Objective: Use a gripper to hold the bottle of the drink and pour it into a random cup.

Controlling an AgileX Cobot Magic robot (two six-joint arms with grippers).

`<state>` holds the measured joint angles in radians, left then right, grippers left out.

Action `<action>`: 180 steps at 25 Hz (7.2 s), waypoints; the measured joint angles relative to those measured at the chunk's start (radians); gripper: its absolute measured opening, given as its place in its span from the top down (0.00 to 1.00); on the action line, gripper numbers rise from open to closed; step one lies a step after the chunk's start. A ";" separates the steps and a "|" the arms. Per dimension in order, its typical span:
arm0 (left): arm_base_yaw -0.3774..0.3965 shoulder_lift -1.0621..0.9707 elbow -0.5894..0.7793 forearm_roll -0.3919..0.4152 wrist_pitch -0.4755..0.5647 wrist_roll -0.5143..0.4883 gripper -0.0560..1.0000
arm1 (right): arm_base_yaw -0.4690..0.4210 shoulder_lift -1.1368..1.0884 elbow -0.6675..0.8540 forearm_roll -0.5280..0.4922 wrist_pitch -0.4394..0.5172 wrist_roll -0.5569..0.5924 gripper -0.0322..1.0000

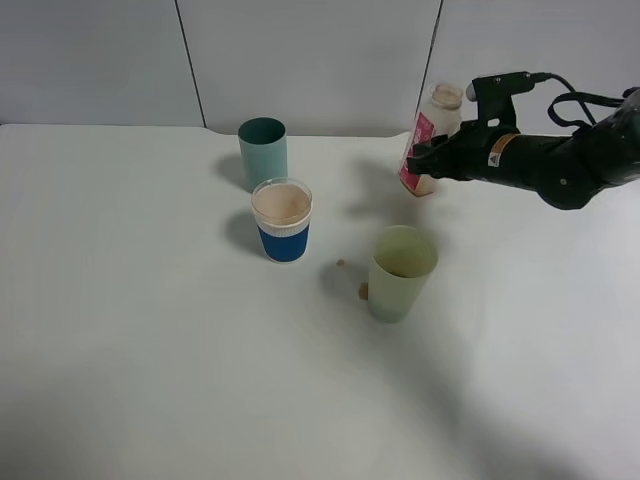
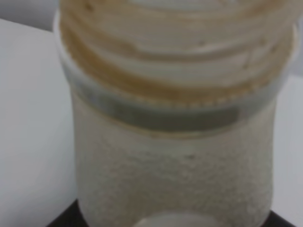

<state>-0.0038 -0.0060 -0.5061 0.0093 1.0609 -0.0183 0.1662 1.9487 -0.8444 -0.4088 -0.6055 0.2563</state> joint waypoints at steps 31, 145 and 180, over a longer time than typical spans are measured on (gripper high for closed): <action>0.000 0.000 0.000 0.000 0.000 0.000 0.07 | 0.008 0.052 -0.001 0.042 0.034 -0.009 0.41; 0.000 0.000 0.000 0.000 0.000 0.000 0.07 | -0.086 -1.952 0.340 0.346 1.663 -0.256 0.01; 0.000 0.000 0.000 0.000 0.000 0.000 0.07 | -0.185 -1.952 0.340 0.349 1.666 -0.256 0.01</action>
<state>-0.0038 -0.0060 -0.5061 0.0093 1.0609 -0.0183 -0.0192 -0.0031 -0.5044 -0.0600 1.0609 0.0000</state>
